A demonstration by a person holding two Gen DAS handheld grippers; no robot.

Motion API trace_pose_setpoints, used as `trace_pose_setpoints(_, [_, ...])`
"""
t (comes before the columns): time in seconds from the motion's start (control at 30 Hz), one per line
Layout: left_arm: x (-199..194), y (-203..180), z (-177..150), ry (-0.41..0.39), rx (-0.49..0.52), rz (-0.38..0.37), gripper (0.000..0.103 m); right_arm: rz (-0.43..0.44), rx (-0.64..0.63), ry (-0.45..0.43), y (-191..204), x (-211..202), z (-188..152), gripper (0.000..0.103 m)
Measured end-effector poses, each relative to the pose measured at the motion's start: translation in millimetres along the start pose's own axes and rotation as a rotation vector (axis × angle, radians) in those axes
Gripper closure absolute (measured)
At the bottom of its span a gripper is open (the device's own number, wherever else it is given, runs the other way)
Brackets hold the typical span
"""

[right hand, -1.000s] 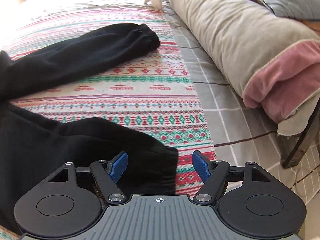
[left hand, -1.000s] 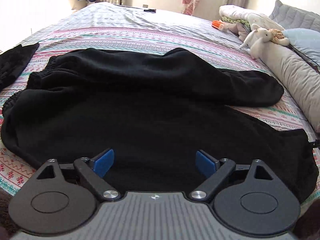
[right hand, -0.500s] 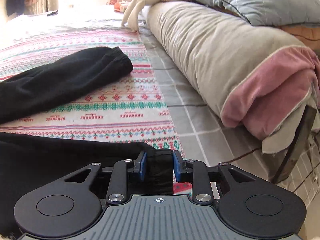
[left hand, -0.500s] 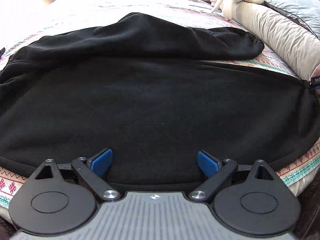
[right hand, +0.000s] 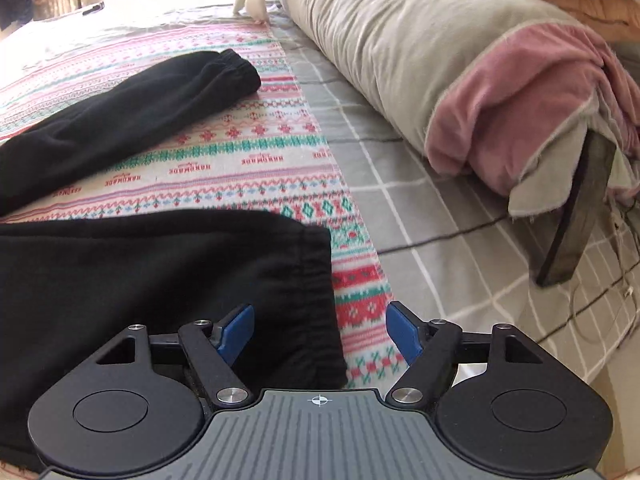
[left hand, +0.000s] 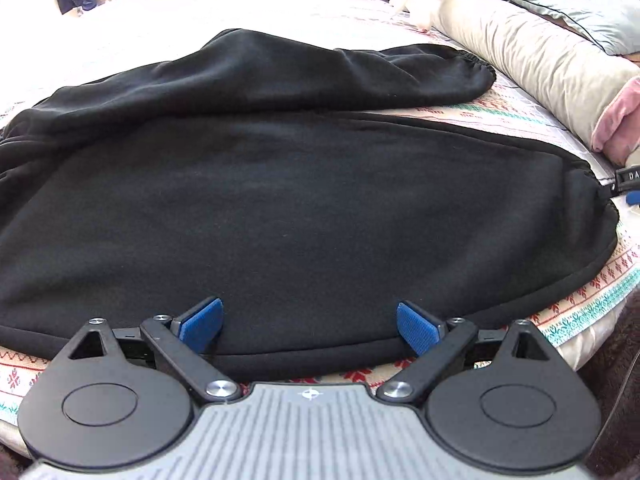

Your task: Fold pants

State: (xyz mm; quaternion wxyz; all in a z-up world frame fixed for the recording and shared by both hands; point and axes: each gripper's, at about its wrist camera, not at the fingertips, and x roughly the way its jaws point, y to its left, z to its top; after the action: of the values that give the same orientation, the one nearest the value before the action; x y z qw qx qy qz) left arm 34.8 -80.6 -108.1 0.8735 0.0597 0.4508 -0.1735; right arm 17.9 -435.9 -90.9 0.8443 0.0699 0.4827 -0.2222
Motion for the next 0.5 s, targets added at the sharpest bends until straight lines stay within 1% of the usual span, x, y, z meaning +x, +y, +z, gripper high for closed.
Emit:
trace_pose_setpoints(0.03, [0,-2,-1,-0.001,0.007,0.0,0.0,0.019,0.01,0.034,-1,3,-6,0.041])
trace_pose_setpoints(0.07, [-2,-2,-2,-0.001,0.015,-0.001,0.0,0.042,0.007,0.075,-1,8,-12,0.069])
trace_pose_setpoints(0.1, [-3,-3,-4,-0.001,0.019,-0.004,0.0,0.051,-0.003,0.066,-1,8,-16,0.068])
trace_pose_setpoints(0.13, [-4,-3,-4,0.0,0.021,-0.005,0.0,0.038,-0.045,0.066,3,5,-18,0.072])
trace_pose_setpoints(0.17, [-4,-3,-4,0.003,0.02,-0.008,0.0,0.011,-0.058,0.082,5,5,-17,0.075])
trace_pose_setpoints(0.23, [-7,-1,-5,0.005,0.012,-0.011,0.0,-0.05,-0.073,0.109,10,3,-11,0.074])
trace_pose_setpoints(0.3, [-9,3,-5,0.002,0.002,0.001,0.0,-0.105,-0.129,0.087,25,-2,-6,0.072])
trace_pose_setpoints(0.33, [-11,5,-4,-0.003,-0.002,0.009,0.0,-0.121,-0.158,0.059,33,-8,-3,0.065])
trace_pose_setpoints(0.37, [-12,7,-4,-0.011,-0.006,0.019,0.0,-0.133,-0.187,0.027,40,-14,-1,0.055])
trace_pose_setpoints(0.4, [-14,10,-3,-0.017,-0.009,0.03,0.0,-0.132,-0.215,-0.008,47,-21,2,0.048])
trace_pose_setpoints(0.43, [-15,13,-2,-0.02,-0.014,0.04,0.0,-0.119,-0.236,-0.041,54,-27,6,0.034])
trace_pose_setpoints(0.47, [-16,17,0,-0.022,-0.018,0.051,0.0,-0.101,-0.252,-0.065,60,-33,9,0.028])
trace_pose_setpoints(0.5, [-17,21,2,-0.024,-0.021,0.063,0.0,-0.081,-0.268,-0.083,67,-38,13,0.027])
